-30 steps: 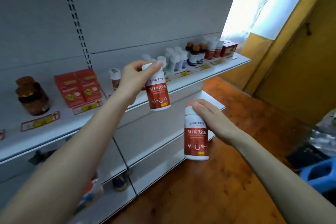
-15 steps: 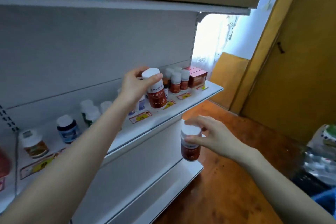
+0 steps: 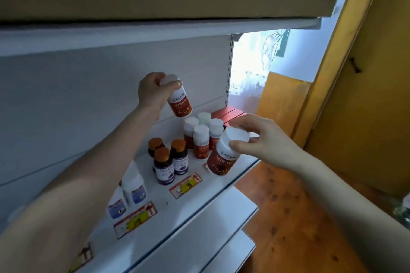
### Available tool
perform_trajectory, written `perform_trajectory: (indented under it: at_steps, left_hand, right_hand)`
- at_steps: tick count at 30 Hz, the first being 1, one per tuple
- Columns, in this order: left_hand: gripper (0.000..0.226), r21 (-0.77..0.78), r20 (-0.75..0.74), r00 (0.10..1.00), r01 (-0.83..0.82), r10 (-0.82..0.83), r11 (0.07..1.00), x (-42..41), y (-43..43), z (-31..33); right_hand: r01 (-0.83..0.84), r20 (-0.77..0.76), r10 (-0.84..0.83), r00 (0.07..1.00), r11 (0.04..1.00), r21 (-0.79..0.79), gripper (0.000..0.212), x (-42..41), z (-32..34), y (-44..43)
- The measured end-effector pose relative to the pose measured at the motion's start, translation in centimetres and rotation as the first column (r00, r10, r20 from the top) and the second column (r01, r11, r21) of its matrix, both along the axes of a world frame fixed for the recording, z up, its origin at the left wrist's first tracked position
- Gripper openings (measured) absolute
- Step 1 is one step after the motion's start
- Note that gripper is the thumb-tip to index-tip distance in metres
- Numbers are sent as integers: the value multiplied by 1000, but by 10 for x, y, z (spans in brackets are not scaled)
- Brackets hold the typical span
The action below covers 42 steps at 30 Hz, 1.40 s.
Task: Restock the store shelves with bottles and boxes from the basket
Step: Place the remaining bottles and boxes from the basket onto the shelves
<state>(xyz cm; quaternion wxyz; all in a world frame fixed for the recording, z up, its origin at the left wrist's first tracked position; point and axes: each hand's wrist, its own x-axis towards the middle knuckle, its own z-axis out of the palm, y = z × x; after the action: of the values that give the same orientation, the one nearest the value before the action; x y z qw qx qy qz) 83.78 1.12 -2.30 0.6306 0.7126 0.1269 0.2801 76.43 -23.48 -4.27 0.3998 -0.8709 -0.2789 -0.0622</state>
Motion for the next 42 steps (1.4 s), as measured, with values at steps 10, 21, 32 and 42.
perform_trajectory:
  at_steps: [10, 21, 32, 42]
  left_hand:
    - [53, 231, -91, 966, -217, 243, 948, 88, -8, -33]
    - [53, 187, -258, 927, -230, 274, 955, 97, -8, -67]
    - [45, 171, -437, 877, -136, 199, 976, 106, -8, -91]
    - [25, 179, -480, 837, -200, 263, 963, 113, -14, -107]
  right_hand:
    - [-147, 14, 147, 989, 976, 163, 29, 129, 18, -12]
    - [-402, 24, 406, 914, 893, 202, 29, 234, 27, -5]
    - [-405, -120, 438, 891, 886, 226, 27, 285, 11, 44]
    - [-322, -292, 400, 869, 904, 282, 29, 306, -16, 84]
